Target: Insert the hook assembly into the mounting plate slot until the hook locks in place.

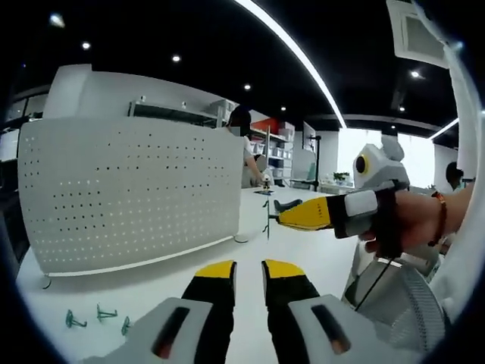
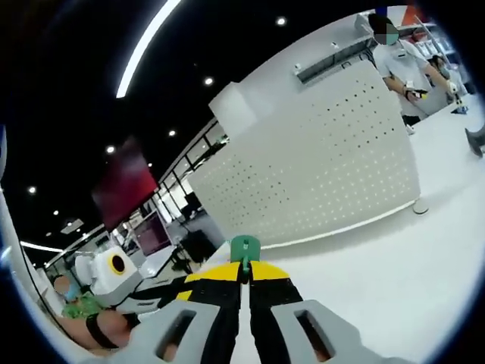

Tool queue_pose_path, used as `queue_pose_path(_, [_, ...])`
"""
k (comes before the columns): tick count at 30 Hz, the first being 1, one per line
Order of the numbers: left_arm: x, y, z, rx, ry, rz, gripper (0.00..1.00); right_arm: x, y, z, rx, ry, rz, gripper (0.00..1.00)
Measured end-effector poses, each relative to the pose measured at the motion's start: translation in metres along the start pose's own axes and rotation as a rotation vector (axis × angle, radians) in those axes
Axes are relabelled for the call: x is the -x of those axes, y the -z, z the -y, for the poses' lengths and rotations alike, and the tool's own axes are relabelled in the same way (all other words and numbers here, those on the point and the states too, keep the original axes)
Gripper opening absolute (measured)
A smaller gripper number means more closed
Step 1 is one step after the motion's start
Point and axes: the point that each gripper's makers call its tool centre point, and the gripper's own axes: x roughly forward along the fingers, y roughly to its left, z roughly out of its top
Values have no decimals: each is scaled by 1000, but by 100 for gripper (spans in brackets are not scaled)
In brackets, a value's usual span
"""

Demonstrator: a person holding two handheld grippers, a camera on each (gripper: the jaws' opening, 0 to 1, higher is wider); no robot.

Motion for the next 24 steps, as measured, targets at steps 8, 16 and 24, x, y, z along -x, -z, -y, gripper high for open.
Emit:
queue_pose_path(8, [11, 6, -12, 18, -22, -4, 22, -7, -13, 10, 59, 47, 15, 1])
queue_pose_path(16, [19, 11, -26, 35, -50, 4, 26, -17, -27, 17, 166, 93, 26, 1])
queue_pose_path(24, [20, 16, -37, 45, -80, -7, 36, -22, -43, 20, 267, 148, 35, 1])
